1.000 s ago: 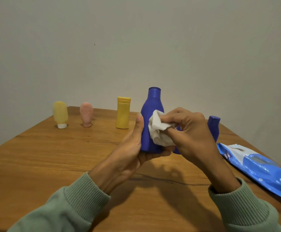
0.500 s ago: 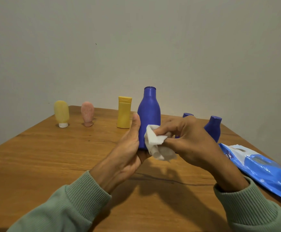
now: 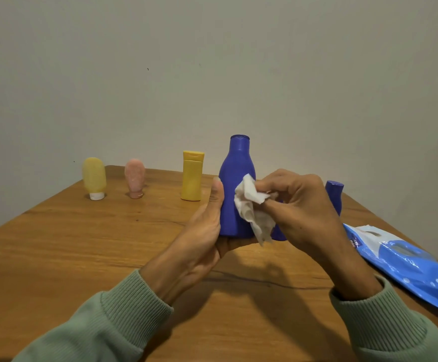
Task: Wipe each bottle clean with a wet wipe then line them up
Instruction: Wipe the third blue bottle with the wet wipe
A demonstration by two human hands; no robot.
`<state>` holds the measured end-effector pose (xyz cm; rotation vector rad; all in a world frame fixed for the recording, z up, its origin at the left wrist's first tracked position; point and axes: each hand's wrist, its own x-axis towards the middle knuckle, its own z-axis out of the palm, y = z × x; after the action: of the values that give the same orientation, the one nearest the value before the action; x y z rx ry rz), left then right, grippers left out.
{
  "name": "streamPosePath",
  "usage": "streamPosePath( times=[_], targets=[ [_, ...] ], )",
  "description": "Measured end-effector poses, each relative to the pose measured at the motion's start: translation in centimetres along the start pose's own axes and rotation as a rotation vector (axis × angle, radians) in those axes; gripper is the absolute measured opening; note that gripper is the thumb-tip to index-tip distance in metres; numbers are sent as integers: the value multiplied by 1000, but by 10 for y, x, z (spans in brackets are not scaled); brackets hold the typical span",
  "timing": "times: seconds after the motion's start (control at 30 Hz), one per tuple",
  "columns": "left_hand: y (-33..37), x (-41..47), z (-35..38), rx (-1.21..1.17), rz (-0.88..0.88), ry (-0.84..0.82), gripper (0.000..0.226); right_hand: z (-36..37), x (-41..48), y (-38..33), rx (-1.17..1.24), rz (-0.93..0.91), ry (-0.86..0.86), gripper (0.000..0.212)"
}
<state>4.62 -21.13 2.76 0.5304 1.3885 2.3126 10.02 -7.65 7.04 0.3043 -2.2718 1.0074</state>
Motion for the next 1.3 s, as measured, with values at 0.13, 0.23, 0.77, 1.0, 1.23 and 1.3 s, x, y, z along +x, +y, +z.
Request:
streamPosePath(
  times=[0.13, 0.23, 0.77, 1.0, 1.23, 1.3],
  targets=[
    [-4, 0, -4, 48, 35, -55, 52, 1, -1, 0, -44, -19, 3, 23],
    [-2, 1, -4, 110, 60, -65, 60, 3, -3, -2, -91, -36, -87, 26],
    [-3, -3, -2, 217, 52, -184, 66, 9, 0, 4, -81, -88, 183, 25],
    [-1, -7, -2, 288, 52, -204, 64, 7, -1, 2, -86, -103, 103, 25],
    [-4, -6, -3, 312, 53, -178, 67, 11, -6, -4, -112, -71, 5, 25],
    [-5, -6, -3, 334, 64, -176, 67, 12, -6, -5, -147, -70, -15, 26]
  ],
)
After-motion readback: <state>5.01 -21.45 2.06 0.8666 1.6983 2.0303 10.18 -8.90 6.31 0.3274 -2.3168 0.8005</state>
